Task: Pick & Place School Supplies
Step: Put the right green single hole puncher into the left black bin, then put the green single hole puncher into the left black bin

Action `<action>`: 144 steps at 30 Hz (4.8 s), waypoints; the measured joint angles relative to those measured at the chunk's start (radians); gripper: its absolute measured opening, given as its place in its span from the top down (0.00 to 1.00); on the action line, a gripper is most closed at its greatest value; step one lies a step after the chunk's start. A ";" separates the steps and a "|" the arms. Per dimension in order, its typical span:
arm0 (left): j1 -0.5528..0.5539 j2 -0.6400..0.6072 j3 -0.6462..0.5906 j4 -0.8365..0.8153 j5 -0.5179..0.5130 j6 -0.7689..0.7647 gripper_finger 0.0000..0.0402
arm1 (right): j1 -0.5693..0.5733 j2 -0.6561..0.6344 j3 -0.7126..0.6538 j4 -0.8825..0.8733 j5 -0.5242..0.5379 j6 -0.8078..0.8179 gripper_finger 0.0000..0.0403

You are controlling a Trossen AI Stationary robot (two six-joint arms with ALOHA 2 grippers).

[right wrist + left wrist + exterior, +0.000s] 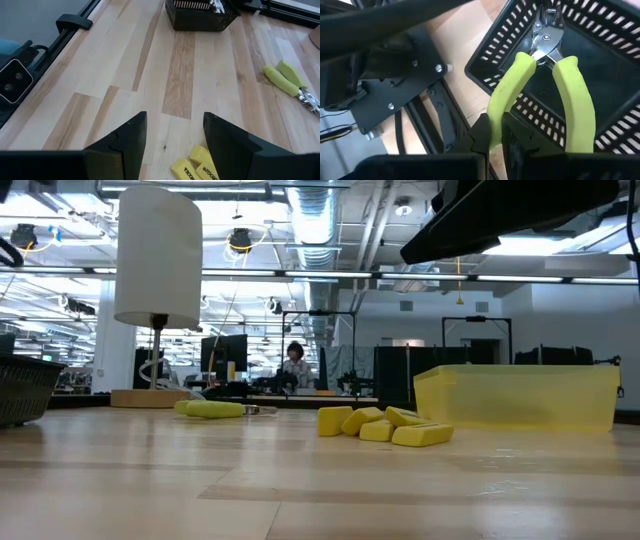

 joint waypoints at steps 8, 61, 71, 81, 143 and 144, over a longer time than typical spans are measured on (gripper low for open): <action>0.050 0.039 -0.001 0.038 -0.032 0.028 0.96 | 0.001 0.000 0.000 0.000 -0.030 -0.004 0.54; 0.192 0.037 -0.129 0.249 -0.027 0.188 0.72 | 0.001 0.000 0.000 0.001 -0.105 0.004 0.54; 0.190 -0.011 -0.131 0.342 -0.077 0.197 0.74 | 0.001 -0.001 0.000 0.001 -0.105 0.004 0.54; 0.181 -0.288 -0.131 0.308 -0.463 0.270 0.74 | -0.001 -0.001 0.001 0.036 -0.102 -0.032 0.54; 0.994 -0.130 -0.463 1.225 -0.092 1.387 0.61 | -0.039 -0.001 0.001 0.053 -0.104 -0.003 0.54; 0.994 -0.130 -0.463 1.224 -0.087 1.386 0.62 | -0.039 -0.001 0.001 0.053 -0.104 -0.003 0.54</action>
